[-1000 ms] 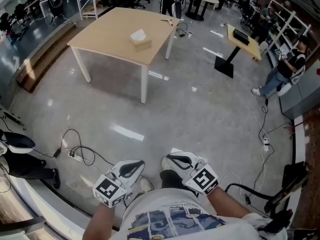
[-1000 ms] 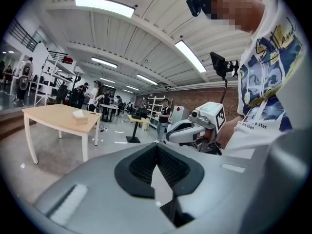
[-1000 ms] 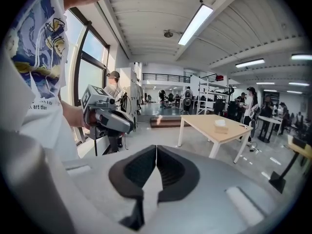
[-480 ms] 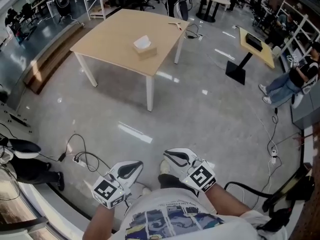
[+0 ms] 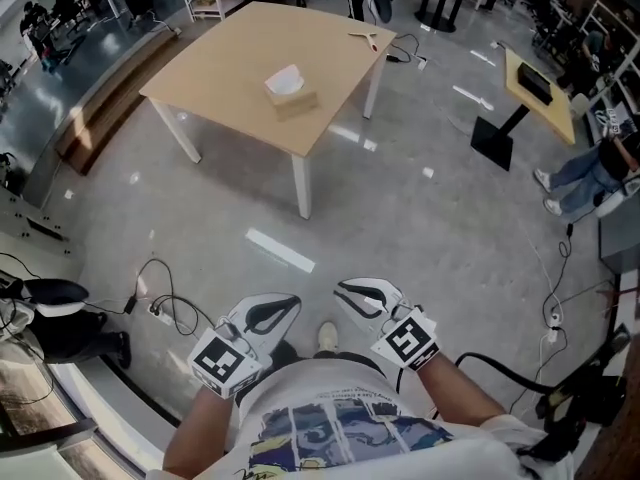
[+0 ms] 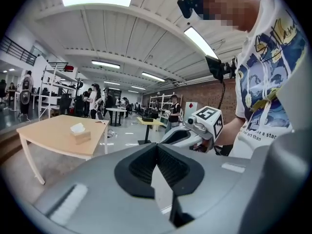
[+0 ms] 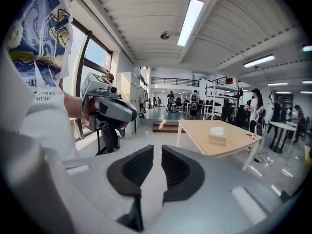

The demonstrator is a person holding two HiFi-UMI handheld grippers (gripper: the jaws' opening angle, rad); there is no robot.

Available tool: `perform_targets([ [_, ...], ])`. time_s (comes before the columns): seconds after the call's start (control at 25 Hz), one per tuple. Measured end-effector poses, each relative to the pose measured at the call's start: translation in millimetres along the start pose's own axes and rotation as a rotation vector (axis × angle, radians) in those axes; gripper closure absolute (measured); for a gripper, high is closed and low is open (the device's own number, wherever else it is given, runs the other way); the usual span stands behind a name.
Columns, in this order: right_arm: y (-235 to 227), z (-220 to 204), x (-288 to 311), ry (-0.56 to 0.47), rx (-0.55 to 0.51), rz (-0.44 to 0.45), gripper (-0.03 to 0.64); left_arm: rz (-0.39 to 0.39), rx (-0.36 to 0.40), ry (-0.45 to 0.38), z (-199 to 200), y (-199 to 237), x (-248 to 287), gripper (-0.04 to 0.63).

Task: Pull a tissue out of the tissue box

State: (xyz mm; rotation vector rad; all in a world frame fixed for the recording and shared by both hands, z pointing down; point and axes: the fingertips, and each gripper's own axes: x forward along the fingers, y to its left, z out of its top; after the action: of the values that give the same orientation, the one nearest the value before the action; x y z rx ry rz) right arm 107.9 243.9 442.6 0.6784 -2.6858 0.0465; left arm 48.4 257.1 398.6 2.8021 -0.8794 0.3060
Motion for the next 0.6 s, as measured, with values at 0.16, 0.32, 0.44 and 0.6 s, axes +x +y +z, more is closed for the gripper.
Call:
perform_targets([
  [0.16,-22.6,-4.3,7.3,-0.001,0.028,0.001,0.574,0.004,-0.031,0.009,0.4,20.6,16.9,0.589],
  [0.32,-44.0,-3.8,22.0,-0.005,0.064,0.003,0.569,0.018,-0.039,0.015,1.4,46.5,31.9,0.589],
  [0.44,-63.6,0.3,34.9,-0.002,0.076,-0.01,0.569,0.008,-0.049,0.011,3.2,68.6,44.5,0.589],
  [0.6,-92.0,2.7,58.3,0.03,0.078,-0.026,0.569,-0.016,-0.032,-0.006,10.4,107.4,62.3,0.589],
])
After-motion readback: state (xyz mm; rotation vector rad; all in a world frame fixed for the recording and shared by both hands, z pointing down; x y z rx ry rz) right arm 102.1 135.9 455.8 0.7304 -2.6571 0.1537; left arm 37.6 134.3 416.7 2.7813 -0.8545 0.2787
